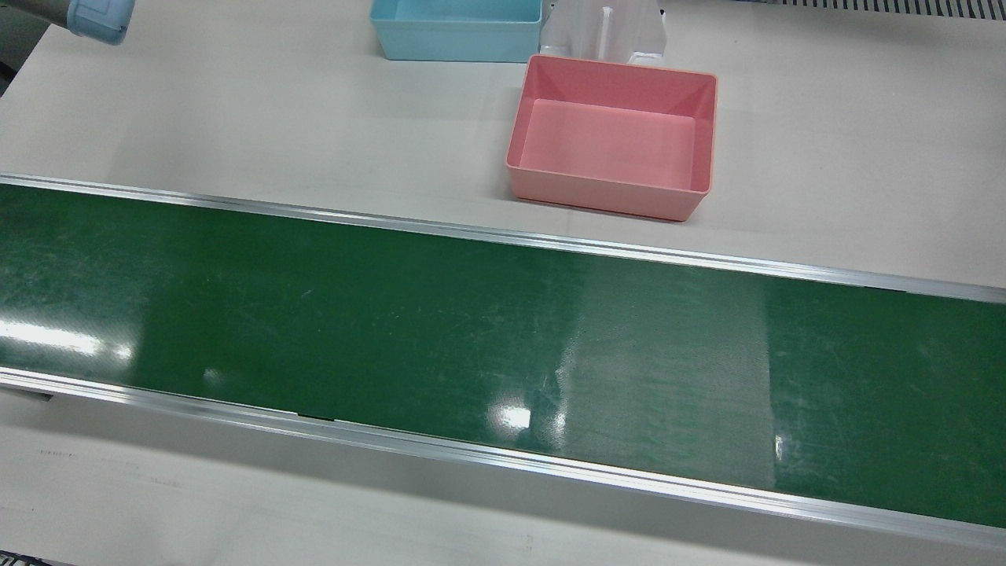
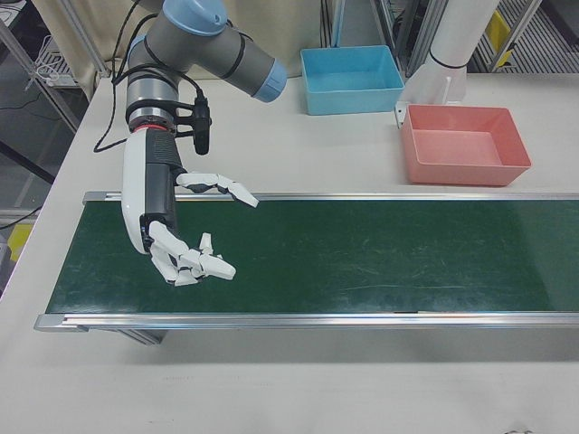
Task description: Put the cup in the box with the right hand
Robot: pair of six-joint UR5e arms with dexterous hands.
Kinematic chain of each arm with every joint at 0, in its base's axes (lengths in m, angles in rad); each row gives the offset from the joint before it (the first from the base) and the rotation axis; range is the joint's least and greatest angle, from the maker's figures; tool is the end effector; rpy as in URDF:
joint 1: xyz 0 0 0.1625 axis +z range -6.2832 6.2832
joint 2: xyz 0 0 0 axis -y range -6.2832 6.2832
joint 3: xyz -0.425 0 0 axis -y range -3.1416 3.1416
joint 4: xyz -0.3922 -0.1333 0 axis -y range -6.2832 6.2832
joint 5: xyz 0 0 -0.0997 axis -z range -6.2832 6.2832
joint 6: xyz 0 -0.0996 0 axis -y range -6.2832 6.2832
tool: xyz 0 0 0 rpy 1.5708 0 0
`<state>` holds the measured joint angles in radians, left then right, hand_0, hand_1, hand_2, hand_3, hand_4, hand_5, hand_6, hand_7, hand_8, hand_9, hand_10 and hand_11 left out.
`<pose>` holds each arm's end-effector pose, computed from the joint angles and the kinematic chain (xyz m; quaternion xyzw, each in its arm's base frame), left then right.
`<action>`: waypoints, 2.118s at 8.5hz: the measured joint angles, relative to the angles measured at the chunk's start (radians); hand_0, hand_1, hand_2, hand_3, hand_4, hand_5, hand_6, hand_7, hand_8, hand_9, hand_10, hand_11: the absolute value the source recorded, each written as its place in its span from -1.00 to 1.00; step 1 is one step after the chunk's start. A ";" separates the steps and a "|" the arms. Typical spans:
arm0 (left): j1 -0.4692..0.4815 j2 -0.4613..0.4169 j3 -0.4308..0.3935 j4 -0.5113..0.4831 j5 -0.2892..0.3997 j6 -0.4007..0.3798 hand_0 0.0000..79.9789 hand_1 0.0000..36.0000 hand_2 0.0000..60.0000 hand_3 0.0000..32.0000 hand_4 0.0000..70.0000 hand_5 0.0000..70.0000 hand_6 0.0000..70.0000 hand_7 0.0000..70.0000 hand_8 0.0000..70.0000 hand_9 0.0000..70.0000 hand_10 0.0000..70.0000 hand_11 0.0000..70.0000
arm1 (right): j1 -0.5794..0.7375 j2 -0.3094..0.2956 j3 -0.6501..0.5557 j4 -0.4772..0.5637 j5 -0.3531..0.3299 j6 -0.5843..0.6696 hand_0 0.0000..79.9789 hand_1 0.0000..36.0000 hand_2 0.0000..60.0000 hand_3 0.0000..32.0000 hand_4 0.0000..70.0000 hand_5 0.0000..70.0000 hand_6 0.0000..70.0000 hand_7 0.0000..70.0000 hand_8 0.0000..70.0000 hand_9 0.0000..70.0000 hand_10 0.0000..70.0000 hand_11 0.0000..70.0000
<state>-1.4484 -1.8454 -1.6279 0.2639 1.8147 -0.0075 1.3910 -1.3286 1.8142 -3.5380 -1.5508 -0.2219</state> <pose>-0.0365 -0.5982 0.5368 -0.1299 0.7183 -0.6714 0.1276 0.0335 -0.5721 0.4825 0.0223 -0.7376 0.6628 0.1274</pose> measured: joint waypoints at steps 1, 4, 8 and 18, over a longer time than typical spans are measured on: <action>0.000 0.000 0.000 0.000 0.000 0.000 -1.00 -1.00 -1.00 -1.00 -1.00 -1.00 -1.00 -1.00 -1.00 -1.00 -1.00 -1.00 | 0.002 0.000 0.000 0.000 0.000 0.000 0.33 0.19 -0.32 -1.00 -0.49 -0.63 -0.21 1.00 0.40 1.00 -0.03 0.42; 0.000 0.000 -0.001 0.001 0.000 0.001 -1.00 -1.00 -1.00 -1.00 -1.00 -1.00 -1.00 -1.00 -1.00 -1.00 -1.00 -1.00 | 0.004 -0.003 -0.001 0.001 0.000 -0.001 0.33 0.19 -0.37 -1.00 -0.51 -0.63 -0.22 1.00 0.39 1.00 -0.02 0.42; 0.000 0.000 0.000 0.000 0.000 0.001 -1.00 -1.00 -1.00 -1.00 -1.00 -1.00 -1.00 -1.00 -1.00 -1.00 -1.00 -1.00 | 0.009 0.001 -0.010 0.001 0.000 -0.001 0.34 0.21 -0.35 -1.00 -0.49 -0.64 -0.23 1.00 0.37 1.00 -0.06 0.38; 0.000 0.000 -0.001 0.000 0.000 0.001 -1.00 -1.00 -1.00 -1.00 -1.00 -1.00 -1.00 -1.00 -1.00 -1.00 -1.00 -1.00 | 0.006 -0.001 -0.023 0.002 0.000 -0.002 0.34 0.22 -0.36 -1.00 -0.50 -0.64 -0.25 1.00 0.34 1.00 -0.08 0.35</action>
<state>-1.4481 -1.8453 -1.6291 0.2644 1.8147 -0.0067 1.3969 -1.3300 1.7912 -3.5358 -1.5509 -0.2239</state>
